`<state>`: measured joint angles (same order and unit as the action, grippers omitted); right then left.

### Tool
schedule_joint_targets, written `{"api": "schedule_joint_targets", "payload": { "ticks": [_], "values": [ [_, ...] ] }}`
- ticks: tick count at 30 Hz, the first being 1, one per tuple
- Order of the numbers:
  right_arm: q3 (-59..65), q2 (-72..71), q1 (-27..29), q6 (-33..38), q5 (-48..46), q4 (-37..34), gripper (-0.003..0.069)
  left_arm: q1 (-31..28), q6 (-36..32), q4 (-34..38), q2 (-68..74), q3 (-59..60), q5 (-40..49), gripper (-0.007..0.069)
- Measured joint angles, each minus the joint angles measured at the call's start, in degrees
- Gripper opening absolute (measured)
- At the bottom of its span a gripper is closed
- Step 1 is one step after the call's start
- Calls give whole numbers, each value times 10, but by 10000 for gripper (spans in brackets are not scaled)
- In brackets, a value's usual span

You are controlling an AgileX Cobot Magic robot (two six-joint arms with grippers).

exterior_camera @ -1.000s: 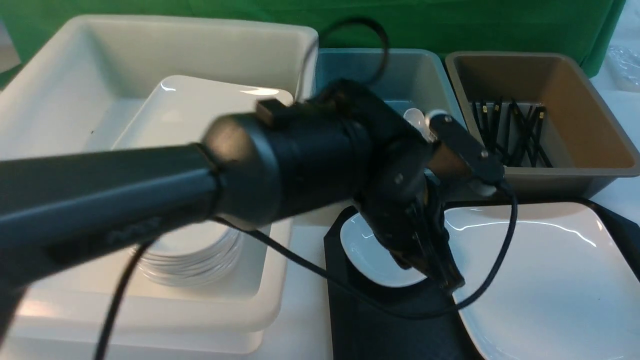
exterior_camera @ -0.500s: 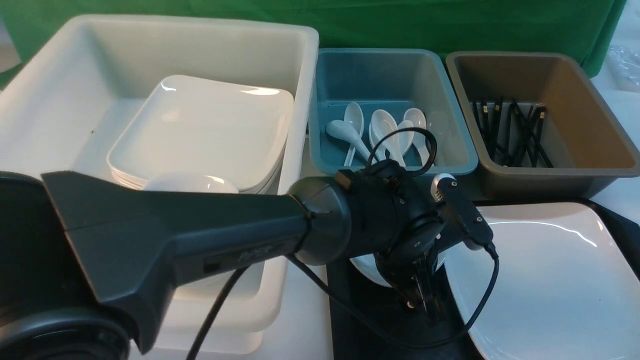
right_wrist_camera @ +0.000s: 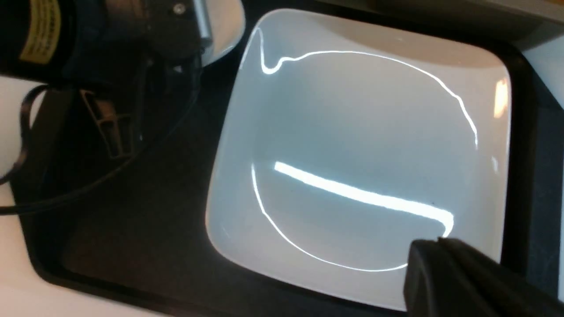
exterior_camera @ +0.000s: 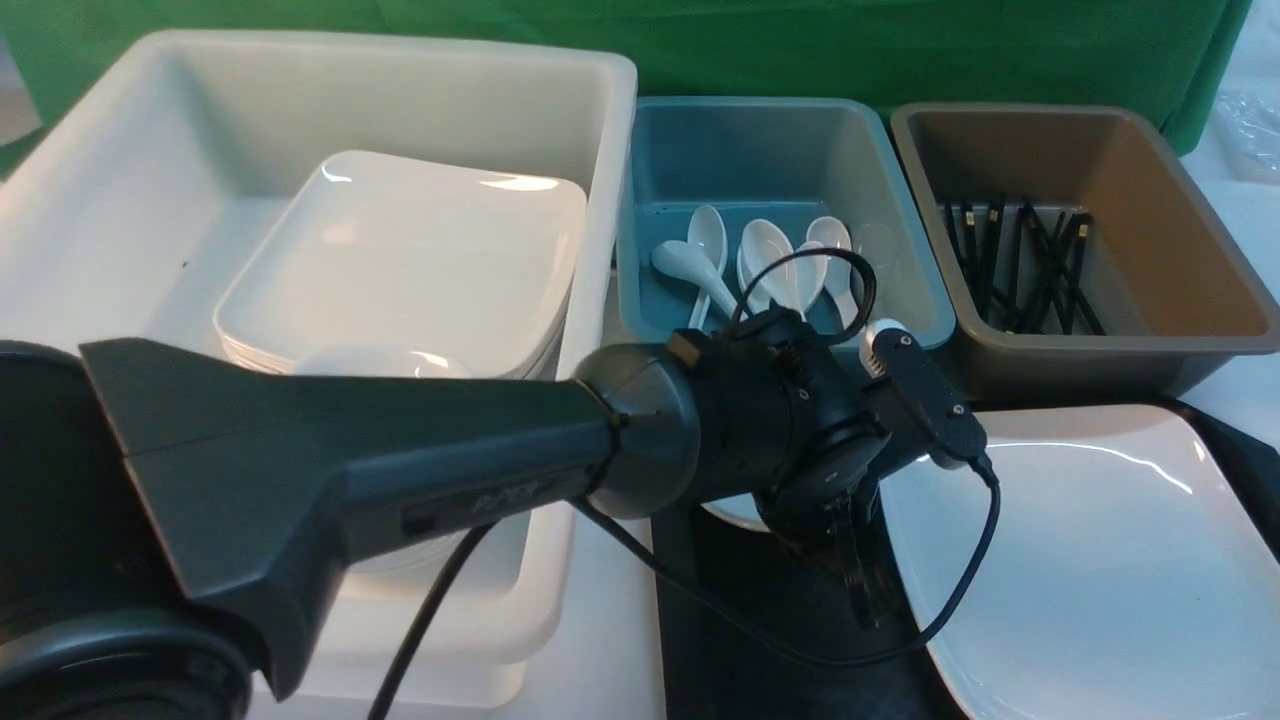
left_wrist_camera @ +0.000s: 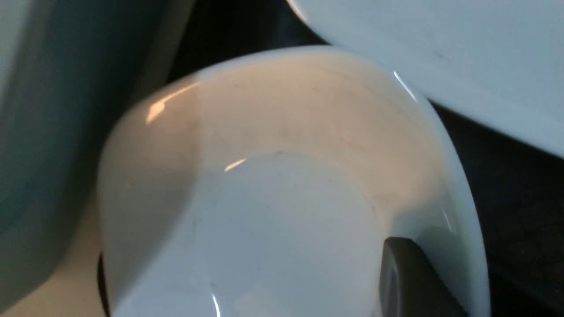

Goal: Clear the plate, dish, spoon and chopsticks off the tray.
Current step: Use the left arm to grab a small plate from the dinner plate, then use the left arm to put the small plate into the large storage box on the left

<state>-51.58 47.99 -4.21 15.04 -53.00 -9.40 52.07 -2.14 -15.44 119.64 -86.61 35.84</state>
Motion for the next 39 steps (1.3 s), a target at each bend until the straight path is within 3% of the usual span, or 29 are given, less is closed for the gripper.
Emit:
{"api": "schedule_joint_targets", "payload": {
  "ticks": [6, 17, 21, 26, 28, 32, 35, 39],
  "values": [
    [-1, 0, 0, 23, 4, -56, 22, 0, 6, 29, -68, 2, 51, 26],
    [-73, 2, 0, 52, -16, -152, 22, -2, -41, 29, -274, 6, 71, 24],
    [-127, 40, 0, 97, -54, -258, 22, -23, -43, -44, -346, 6, 100, 24],
    [-189, 106, -5, 137, -103, -351, 22, -77, -39, -71, -372, 8, 182, 24],
    [-214, 137, -19, 145, -111, -370, 22, -102, -40, -72, -373, 15, 209, 24],
    [-277, 206, -109, 145, -99, -365, 22, -158, -40, -66, -373, 77, 226, 24],
    [-312, 256, -188, 108, -60, -313, 22, -175, -38, -57, -373, 149, 189, 24],
    [-355, 311, -247, 62, -38, -242, 22, -178, -15, -63, -373, 223, 137, 24]
  ]
}}
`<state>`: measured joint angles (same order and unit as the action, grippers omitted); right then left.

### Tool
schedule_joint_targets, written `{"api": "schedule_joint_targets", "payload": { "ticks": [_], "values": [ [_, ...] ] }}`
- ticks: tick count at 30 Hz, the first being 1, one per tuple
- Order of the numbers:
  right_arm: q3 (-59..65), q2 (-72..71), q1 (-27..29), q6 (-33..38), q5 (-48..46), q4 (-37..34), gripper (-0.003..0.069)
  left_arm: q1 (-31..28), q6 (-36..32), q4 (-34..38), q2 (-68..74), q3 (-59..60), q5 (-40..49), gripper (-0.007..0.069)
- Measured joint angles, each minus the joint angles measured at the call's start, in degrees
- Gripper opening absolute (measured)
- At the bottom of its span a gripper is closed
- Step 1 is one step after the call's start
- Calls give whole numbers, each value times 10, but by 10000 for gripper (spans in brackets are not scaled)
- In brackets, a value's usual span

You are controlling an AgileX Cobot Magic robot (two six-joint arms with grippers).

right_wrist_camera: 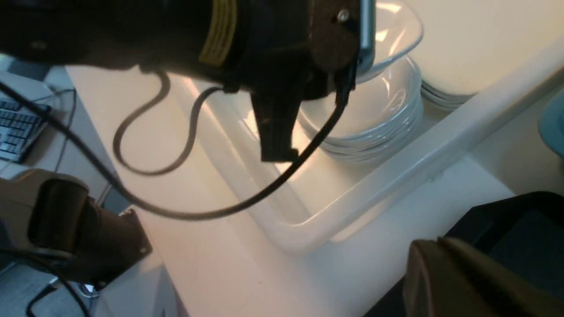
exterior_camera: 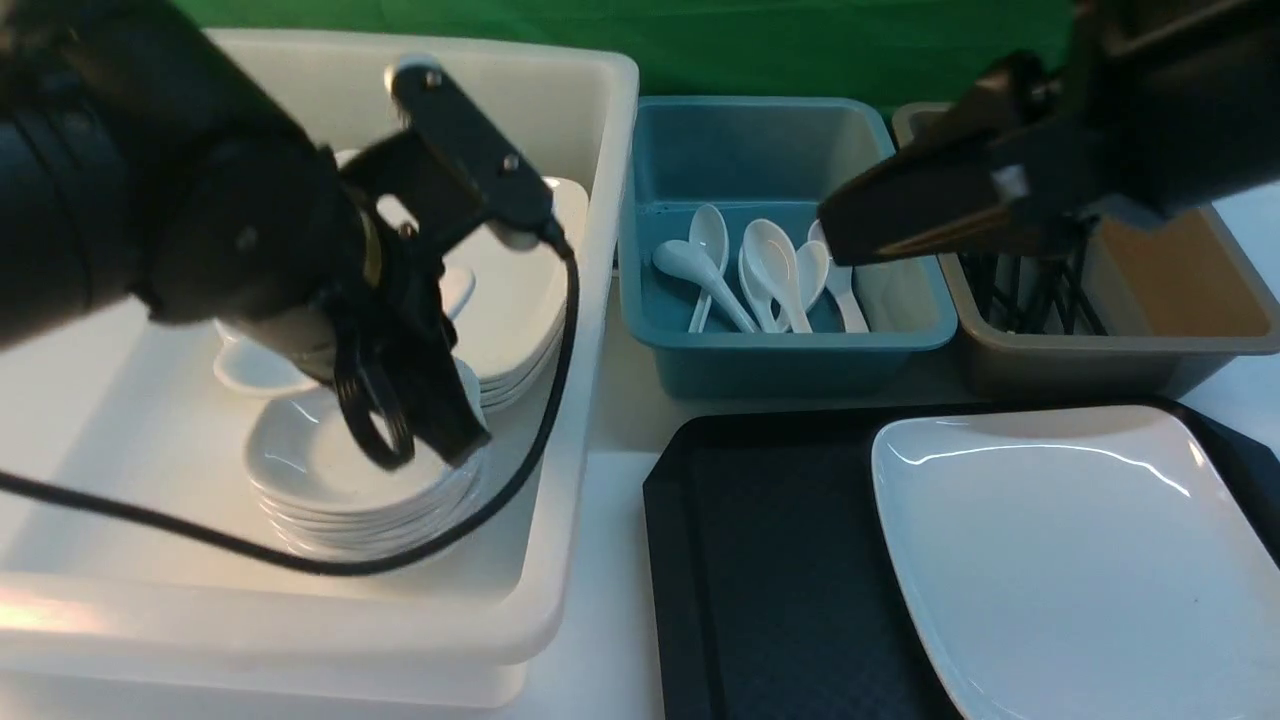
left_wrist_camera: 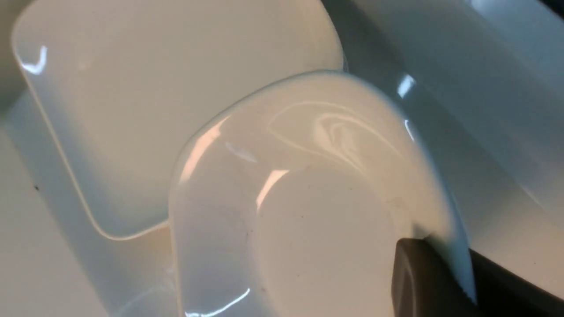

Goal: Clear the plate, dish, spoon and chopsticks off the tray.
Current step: Use the left arm to put the small plate into the large storage box on the left, then use the left arm to grab a plate from the dinner plate

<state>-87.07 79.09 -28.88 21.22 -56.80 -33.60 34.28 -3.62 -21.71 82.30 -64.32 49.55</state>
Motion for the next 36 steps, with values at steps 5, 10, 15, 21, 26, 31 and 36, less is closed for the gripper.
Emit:
{"api": "schedule_joint_targets", "payload": {
  "ticks": [5, 10, 15, 21, 26, 31, 36],
  "values": [
    [-36, 48, -26, -17, 3, 23, 22, 0, 21, -13, 0, 57, -70, 24],
    [-47, 56, -28, -23, 12, 27, 22, 0, 21, -12, 0, 80, -94, 24],
    [-48, 55, -28, -23, 14, 28, 22, 0, 24, 6, 0, 86, -95, 51],
    [-48, 55, -28, -23, 12, 28, 22, 0, 36, 6, 0, 86, -96, 202],
    [-48, 40, -28, -24, 6, 56, 24, 0, 73, 9, -6, 86, -96, 356],
    [-49, -16, -28, -60, -11, 183, 27, 0, 132, 84, -37, 44, -83, 424],
    [-49, -70, -28, -116, -75, 326, 28, 0, 113, 206, -39, -22, -66, 325]
  ]
}}
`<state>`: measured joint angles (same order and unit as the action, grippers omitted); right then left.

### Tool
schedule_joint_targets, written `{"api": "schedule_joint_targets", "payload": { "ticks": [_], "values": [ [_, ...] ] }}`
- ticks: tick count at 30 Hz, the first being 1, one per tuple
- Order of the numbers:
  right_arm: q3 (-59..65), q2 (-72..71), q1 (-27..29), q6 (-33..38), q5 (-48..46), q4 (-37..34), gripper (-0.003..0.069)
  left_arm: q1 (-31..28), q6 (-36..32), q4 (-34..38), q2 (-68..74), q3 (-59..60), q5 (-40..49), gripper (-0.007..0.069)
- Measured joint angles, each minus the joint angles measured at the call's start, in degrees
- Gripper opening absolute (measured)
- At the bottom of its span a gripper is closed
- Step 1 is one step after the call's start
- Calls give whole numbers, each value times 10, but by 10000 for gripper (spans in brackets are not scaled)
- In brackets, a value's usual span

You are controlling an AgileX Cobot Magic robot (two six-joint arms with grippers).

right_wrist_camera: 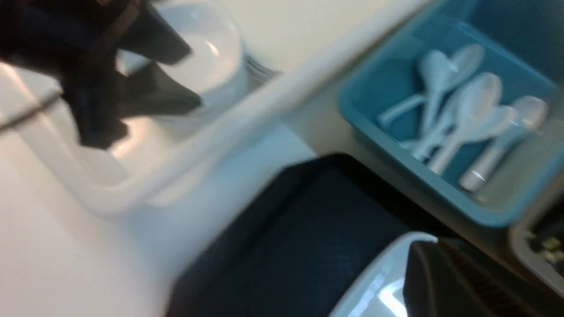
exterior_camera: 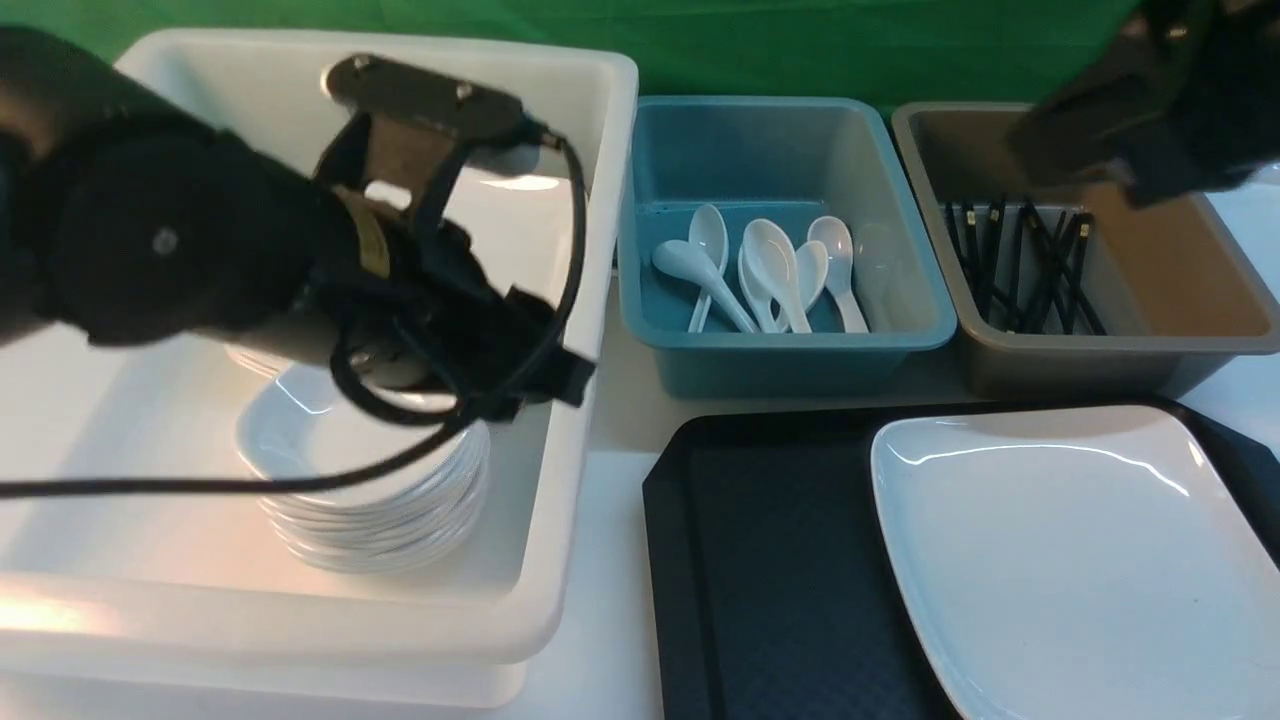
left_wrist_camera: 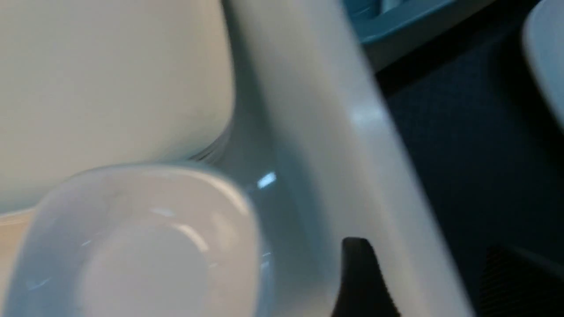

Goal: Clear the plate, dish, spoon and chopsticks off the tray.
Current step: Use the left arm to grab a plate from the dinner plate

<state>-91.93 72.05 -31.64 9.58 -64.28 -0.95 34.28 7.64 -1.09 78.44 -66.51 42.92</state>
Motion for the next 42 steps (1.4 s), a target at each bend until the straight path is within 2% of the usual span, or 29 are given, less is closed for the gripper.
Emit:
{"api": "schedule_joint_targets", "payload": {
  "ticks": [1, 2, 3, 5, 8, 13, 17, 21, 27, 31, 33, 42],
  "values": [
    [1, -14, 0, -17, -23, 39, 28, 0, -21, 49, 8, -32, 18, 243],
    [3, -21, 0, -27, -25, 58, 28, 0, -26, 62, 11, -40, 23, 203],
    [11, -40, 0, -49, -26, 95, 28, 4, -44, 102, 25, -65, 36, 122],
    [32, -66, 0, -71, -26, 126, 28, 14, -66, 127, 46, -100, 50, 49],
    [81, -116, 0, -110, -26, 152, 28, 46, -80, 144, 94, -148, 58, 13],
    [212, -196, 0, -172, -26, 167, 28, 94, -83, 153, 203, -222, 74, 8],
    [302, -233, 0, -216, -26, 182, 28, 104, -69, 153, 280, -272, 78, 38],
    [379, -266, 0, -263, -25, 186, 28, 104, -64, 151, 351, -327, 78, 125],
    [451, -281, 0, -302, -25, 189, 28, 104, -23, 119, 443, -399, 58, 382],
    [453, -281, 0, -310, -24, 188, 28, 104, -5, 105, 476, -407, 34, 464],
    [453, -281, 0, -311, -15, 187, 28, 104, 0, 105, 495, -408, 9, 494],
    [453, -281, 0, -311, 8, 186, 28, 104, 1, 110, 546, -410, -77, 496]
  ]
}}
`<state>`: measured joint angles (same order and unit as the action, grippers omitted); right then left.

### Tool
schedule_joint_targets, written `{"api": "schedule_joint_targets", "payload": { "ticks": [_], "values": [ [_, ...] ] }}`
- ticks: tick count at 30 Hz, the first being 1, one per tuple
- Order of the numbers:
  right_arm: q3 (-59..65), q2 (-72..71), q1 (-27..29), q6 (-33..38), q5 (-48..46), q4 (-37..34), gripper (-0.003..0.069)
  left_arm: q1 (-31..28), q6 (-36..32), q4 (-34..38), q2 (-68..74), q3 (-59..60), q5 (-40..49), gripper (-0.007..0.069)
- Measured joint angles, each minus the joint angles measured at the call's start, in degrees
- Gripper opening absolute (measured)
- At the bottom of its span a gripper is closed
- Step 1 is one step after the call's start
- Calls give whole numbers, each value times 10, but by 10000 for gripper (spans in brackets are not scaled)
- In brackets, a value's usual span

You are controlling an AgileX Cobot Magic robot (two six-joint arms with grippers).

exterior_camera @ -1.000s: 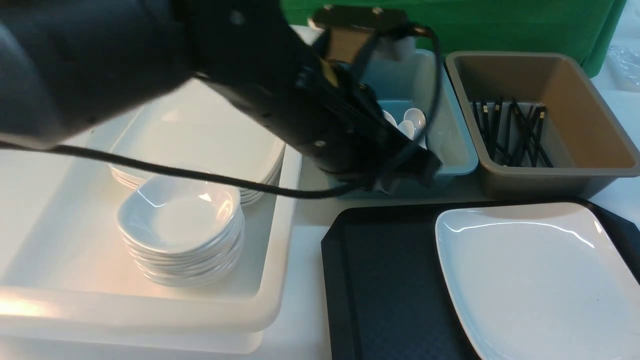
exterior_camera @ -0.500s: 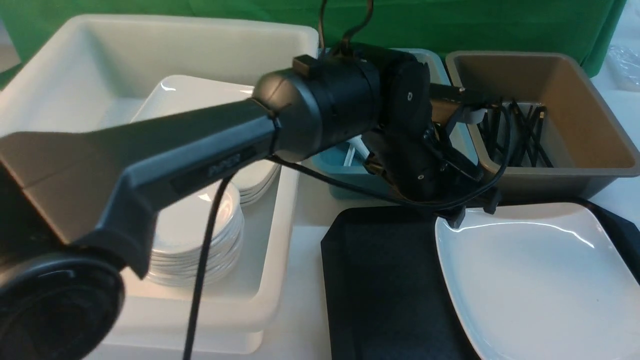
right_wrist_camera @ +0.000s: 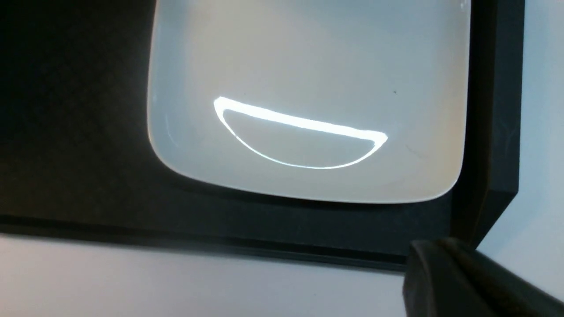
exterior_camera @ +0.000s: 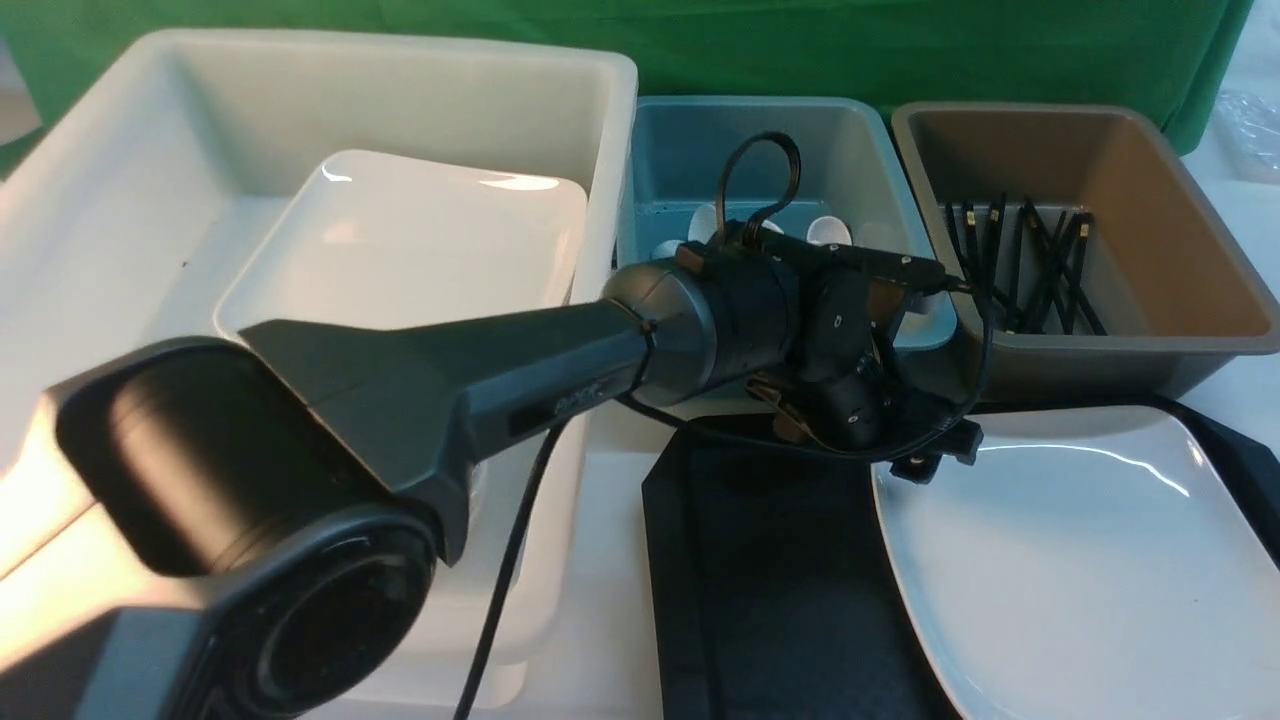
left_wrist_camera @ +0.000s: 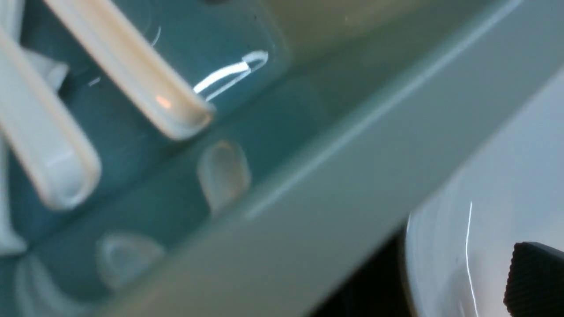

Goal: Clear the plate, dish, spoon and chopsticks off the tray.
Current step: Use the left arm to grab a plate from the dinner plate

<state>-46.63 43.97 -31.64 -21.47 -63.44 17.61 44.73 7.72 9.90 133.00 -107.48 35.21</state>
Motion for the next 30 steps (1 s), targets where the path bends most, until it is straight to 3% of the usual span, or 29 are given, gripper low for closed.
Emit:
{"api": "schedule_joint_targets", "payload": {
  "ticks": [10, 17, 25, 30],
  "values": [
    [0, 0, 0, 0, 14, 1, 28, 0, 4, 30, 17, -1, -35, 425],
    [0, 0, 0, 0, 30, 1, 28, -1, 12, 46, 20, -1, -47, 184],
    [0, 0, 0, 0, 39, 1, 28, -1, 5, 46, 1, -2, -11, 171],
    [-6, 0, 0, 0, 49, 0, 28, -1, -30, 37, -58, -2, 48, 111]
  ]
}}
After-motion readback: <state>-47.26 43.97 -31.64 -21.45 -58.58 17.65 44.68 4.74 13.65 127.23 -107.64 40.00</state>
